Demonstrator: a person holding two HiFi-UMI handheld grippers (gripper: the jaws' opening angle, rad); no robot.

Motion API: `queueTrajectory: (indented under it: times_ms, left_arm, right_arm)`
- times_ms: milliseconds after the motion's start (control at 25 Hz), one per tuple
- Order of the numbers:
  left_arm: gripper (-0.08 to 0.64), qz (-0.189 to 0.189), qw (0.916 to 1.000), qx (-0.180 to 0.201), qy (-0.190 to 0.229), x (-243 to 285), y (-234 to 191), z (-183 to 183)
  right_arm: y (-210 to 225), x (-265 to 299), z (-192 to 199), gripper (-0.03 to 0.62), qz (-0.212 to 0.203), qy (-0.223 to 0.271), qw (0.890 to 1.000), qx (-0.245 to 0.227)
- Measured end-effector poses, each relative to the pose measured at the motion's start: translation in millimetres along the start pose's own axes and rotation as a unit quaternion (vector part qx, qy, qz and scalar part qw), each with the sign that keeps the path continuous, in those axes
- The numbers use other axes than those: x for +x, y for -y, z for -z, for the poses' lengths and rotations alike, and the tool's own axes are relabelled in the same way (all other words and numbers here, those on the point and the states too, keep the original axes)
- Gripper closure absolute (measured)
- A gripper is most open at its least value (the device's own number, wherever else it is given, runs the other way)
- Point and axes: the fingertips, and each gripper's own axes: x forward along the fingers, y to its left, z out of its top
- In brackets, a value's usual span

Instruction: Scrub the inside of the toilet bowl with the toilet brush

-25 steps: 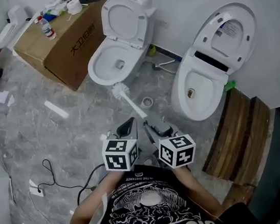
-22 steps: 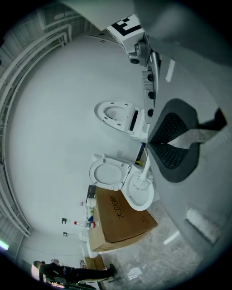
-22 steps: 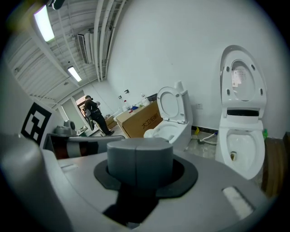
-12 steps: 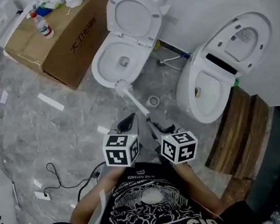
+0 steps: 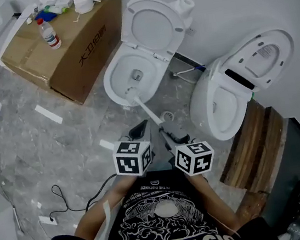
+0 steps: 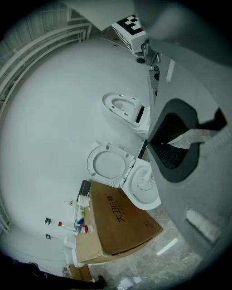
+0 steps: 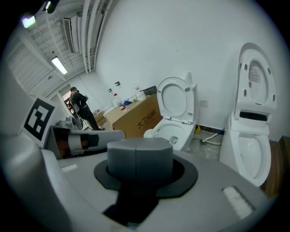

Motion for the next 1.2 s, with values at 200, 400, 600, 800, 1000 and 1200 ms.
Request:
queueTrajectory:
  times_ms: [200,400,600,800,1000,1200]
  left_arm:
    - [0.571,0.003,1.0,-0.006,-0.005,10,-15,-13]
    - [0.569,-0.013,0.9997,-0.015,-0.012,29,-34,-22]
    - [0.571,-0.042,0.9985,-0.027,-0.023,59,-60,-35]
    - [0.569,-0.048,0.9956,-0.06,-0.054,101,-80,-39]
    - [0.569,-0.064,0.9927,-0.07,-0.074,138,-109,-51]
    - [0.569,-0.089,0.9886,-0.068,-0.101,172,-129,-61]
  right_arm:
    - [2,17,-15,0.44,0.003,-0.003,1.0,0.004]
    - [14,44,-29,0.44,-0.005,-0.017,1.0,0.008]
    - [31,87,-45,0.44,-0.032,-0.042,0.999,0.008]
    - [60,132,-51,0.44,-0.048,-0.089,0.995,0.002]
    - [92,186,-56,0.44,-0.064,-0.129,0.99,-0.011]
    - [119,229,-49,0.44,-0.077,-0.171,0.982,-0.014]
